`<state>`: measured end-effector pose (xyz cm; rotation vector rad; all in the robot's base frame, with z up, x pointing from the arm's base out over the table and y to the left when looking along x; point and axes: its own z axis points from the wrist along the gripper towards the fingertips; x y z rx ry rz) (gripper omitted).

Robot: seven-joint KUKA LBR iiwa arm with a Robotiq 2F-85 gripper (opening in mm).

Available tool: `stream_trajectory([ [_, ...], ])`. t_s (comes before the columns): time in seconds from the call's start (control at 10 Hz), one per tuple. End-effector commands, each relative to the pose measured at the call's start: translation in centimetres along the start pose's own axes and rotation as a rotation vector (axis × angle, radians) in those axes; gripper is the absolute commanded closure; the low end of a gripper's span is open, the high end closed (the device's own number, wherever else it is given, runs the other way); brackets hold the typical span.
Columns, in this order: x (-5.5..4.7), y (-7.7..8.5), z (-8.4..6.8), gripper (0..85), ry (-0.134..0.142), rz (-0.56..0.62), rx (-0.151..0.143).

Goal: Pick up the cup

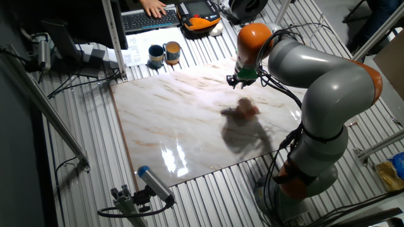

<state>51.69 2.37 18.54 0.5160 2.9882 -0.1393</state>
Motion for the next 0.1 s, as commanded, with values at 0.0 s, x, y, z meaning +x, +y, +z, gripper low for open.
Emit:
stream_trajectory([
  [0.0, -0.07, -0.01, 0.01, 17.0, -0.004, 0.003, 0.004],
])
